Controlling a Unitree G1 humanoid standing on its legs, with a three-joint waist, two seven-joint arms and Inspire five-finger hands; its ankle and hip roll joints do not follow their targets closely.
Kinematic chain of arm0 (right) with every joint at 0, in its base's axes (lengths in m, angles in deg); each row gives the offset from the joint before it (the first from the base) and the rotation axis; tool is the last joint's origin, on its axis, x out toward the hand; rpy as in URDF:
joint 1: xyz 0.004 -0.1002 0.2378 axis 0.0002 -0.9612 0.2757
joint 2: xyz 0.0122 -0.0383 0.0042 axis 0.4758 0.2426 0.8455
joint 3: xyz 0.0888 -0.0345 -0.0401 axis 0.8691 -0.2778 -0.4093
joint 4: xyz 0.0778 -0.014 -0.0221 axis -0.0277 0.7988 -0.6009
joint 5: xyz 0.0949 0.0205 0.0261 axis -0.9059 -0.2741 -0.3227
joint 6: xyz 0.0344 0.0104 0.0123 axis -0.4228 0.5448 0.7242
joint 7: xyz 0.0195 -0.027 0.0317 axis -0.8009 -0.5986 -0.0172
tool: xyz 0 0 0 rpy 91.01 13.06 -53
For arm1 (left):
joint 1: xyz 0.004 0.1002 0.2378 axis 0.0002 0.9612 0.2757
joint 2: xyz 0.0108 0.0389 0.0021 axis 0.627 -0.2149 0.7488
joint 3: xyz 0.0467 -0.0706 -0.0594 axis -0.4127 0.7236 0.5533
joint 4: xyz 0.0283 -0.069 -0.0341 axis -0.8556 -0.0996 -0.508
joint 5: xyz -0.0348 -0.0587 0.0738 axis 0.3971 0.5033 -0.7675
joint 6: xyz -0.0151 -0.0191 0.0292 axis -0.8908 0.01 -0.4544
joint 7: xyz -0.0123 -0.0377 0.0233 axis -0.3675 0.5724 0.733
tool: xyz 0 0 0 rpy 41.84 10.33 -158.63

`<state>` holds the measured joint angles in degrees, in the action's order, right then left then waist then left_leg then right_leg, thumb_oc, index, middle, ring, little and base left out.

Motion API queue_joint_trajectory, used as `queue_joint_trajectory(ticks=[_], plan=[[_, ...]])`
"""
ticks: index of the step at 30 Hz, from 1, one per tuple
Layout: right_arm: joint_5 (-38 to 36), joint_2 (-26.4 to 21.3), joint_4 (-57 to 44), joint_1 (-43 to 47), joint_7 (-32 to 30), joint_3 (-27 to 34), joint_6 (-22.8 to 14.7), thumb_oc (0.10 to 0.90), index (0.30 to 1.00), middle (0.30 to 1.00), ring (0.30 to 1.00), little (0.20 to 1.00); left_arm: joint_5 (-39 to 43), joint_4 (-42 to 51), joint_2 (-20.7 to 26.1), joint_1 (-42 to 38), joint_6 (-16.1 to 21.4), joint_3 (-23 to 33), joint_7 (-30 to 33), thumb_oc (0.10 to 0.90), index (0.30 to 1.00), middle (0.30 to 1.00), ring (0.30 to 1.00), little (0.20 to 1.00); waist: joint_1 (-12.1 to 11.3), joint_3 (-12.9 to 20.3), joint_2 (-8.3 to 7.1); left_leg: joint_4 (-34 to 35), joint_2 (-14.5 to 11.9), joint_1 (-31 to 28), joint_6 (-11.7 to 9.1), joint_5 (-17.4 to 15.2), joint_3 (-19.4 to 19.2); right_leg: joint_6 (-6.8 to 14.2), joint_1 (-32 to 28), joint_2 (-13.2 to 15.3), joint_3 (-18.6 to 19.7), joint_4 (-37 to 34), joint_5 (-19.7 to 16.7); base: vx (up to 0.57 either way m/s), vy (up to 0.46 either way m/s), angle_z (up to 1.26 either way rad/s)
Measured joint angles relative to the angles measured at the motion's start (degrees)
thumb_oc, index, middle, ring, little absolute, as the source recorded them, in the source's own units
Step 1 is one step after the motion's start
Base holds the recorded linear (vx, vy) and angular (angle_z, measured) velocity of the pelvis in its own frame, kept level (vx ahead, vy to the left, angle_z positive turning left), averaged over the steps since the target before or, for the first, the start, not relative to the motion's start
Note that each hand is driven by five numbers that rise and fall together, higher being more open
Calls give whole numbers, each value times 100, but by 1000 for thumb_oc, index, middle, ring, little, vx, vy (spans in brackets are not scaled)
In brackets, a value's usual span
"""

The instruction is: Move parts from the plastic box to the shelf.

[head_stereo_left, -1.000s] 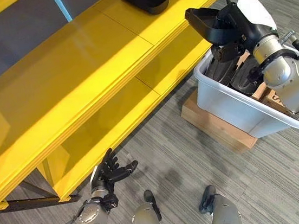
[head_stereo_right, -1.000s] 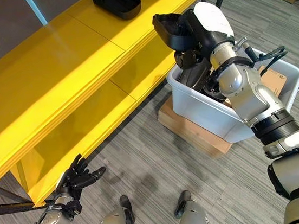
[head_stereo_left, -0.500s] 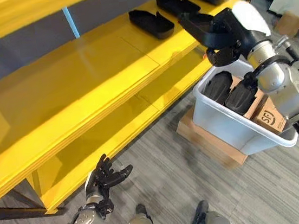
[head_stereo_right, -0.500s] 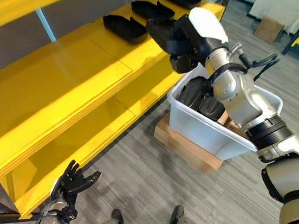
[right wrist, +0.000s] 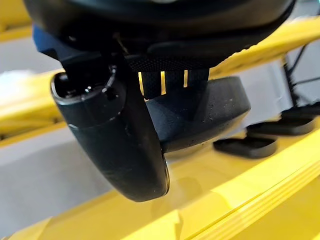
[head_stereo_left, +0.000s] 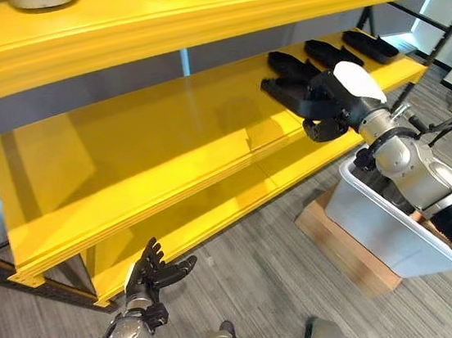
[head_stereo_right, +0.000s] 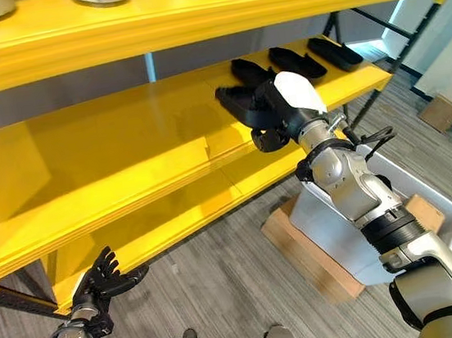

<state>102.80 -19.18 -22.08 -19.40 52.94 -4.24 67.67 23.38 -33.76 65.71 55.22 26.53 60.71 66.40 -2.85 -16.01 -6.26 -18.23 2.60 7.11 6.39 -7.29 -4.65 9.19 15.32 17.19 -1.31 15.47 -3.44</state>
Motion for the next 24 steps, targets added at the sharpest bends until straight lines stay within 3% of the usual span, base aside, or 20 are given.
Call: queue_joint_trajectory(ticks=[1, 3, 5, 6, 8, 10, 11, 15, 20, 24], plan=[[0, -92, 4, -6, 0, 1, -34, 400, 300, 300, 300, 300, -8, -153, 0, -234, -6, -187, 6, 900, 1000, 1000, 1000, 1000, 123, -78, 68, -48, 131, 15, -5, 2, 248, 63, -124, -72, 227, -788, -160, 221, -260, 102], [-6, -165, 25, -77, -2, 16, -12, 400, 300, 300, 300, 300, -8, -151, -86, -351, 6, -287, -2, 900, 1000, 1000, 1000, 1000, 233, -144, 28, -198, 374, -27, -87, -122, 595, 67, -219, 59, 177, -1305, -626, 179, -308, 127], [-17, -178, 23, -85, -2, 38, -38, 400, 300, 300, 300, 300, -5, -164, -102, -289, 6, -283, 1, 900, 1000, 1000, 1000, 1000, 159, -162, -11, -369, 473, -52, -87, -224, 760, 25, -366, 111, -30, -1374, -948, 134, -305, 87], [-24, -255, -213, -189, 29, 85, -56, 400, 300, 300, 300, 300, 2, -193, -216, -213, 1, -111, 38, 900, 1000, 1000, 1000, 1000, 118, -194, -147, -181, 456, -261, -139, -240, 838, 14, -608, 156, -94, -1263, -939, 168, -426, 54], [-51, -249, -320, -112, 29, 84, -198, 400, 300, 300, 300, 300, 4, -225, -237, -198, 5, -62, 36, 900, 1000, 1000, 1000, 1000, 94, -210, -212, -66, 403, -365, -316, -313, 857, -83, -830, 102, -174, -1253, -1198, 137, -440, 10], [-166, -84, -178, -49, 71, 41, -188, 400, 300, 300, 300, 300, 7, -221, -305, -27, 14, 95, 45, 900, 1000, 1000, 1000, 1000, 16, -213, -188, 304, 34, -732, -543, -261, 793, -15, -894, -161, -480, -1055, -904, 55, -251, -22], [-242, -184, -163, -35, 66, 44, -139, 400, 300, 300, 300, 300, 6, -172, -251, 52, 9, 74, 35, 900, 1000, 1000, 1000, 1000, 67, -211, -201, 632, -304, -975, -731, -186, 876, -137, -1039, -481, -556, -1027, -743, 55, -367, 4], [-250, -327, 50, 157, 68, 54, -82, 400, 300, 300, 300, 300, 12, -106, -285, -41, 2, 44, 3, 900, 1000, 1000, 1000, 1000, 118, -200, -251, 1154, -857, -1230, -1136, 21, 1112, -435, -1096, -890, -908, -655, -79, 41, -272, 31], [-301, -366, 70, 492, 67, -12, -97, 400, 300, 300, 300, 300, 51, 7, -278, -62, 11, 50, 10, 900, 1000, 1000, 1000, 1000, 132, -204, -173, 1299, -1264, -1116, -1458, 224, 1168, -745, -952, -1201, -1119, -346, 462, -5, -214, 25], [-353, -625, 64, 668, 33, -48, -98, 400, 300, 300, 300, 300, 58, 85, -434, -145, 17, -23, 27, 900, 1000, 1000, 1000, 1000, 100, -212, 216, 1270, -1268, -629, -1458, 468, 1106, -804, -740, -1094, -1530, -189, 542, -66, -68, 64]])
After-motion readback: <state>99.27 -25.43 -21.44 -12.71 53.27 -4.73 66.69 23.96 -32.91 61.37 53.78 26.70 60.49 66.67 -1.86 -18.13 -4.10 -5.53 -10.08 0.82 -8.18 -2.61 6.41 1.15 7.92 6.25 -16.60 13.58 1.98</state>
